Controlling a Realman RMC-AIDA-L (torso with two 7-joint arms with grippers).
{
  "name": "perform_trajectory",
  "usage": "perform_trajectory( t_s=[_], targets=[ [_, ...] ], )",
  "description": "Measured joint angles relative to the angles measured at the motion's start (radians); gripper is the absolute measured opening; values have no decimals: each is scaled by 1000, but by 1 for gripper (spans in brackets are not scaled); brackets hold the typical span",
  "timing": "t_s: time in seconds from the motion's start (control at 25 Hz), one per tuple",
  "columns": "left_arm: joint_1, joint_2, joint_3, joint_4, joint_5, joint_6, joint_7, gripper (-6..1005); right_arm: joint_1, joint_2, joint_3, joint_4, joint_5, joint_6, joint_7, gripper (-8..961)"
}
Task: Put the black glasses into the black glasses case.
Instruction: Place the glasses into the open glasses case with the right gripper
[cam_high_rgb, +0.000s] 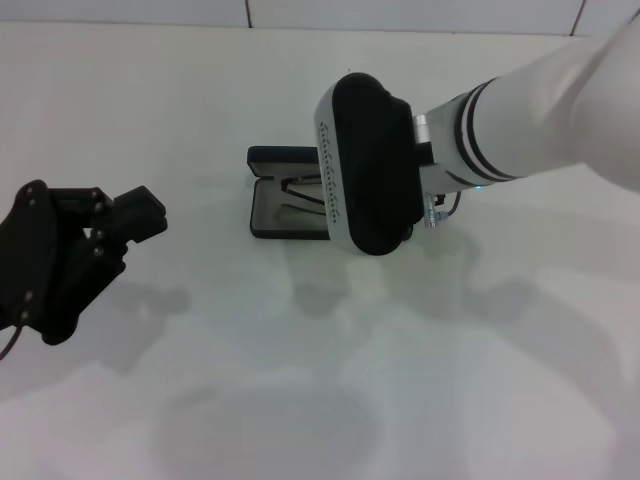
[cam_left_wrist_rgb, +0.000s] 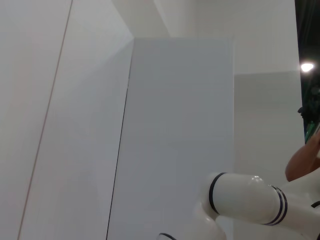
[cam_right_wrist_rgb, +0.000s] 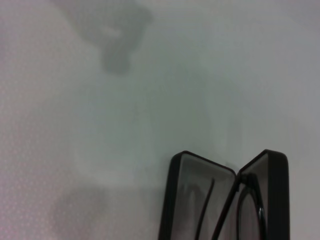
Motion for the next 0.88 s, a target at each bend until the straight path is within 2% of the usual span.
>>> perform_trajectory(
  t_s=[0.88],
  targets=[
    [0, -25, -39, -11, -2, -8, -1, 57, 43, 0, -99, 170, 2, 226, 12, 123]
  ],
)
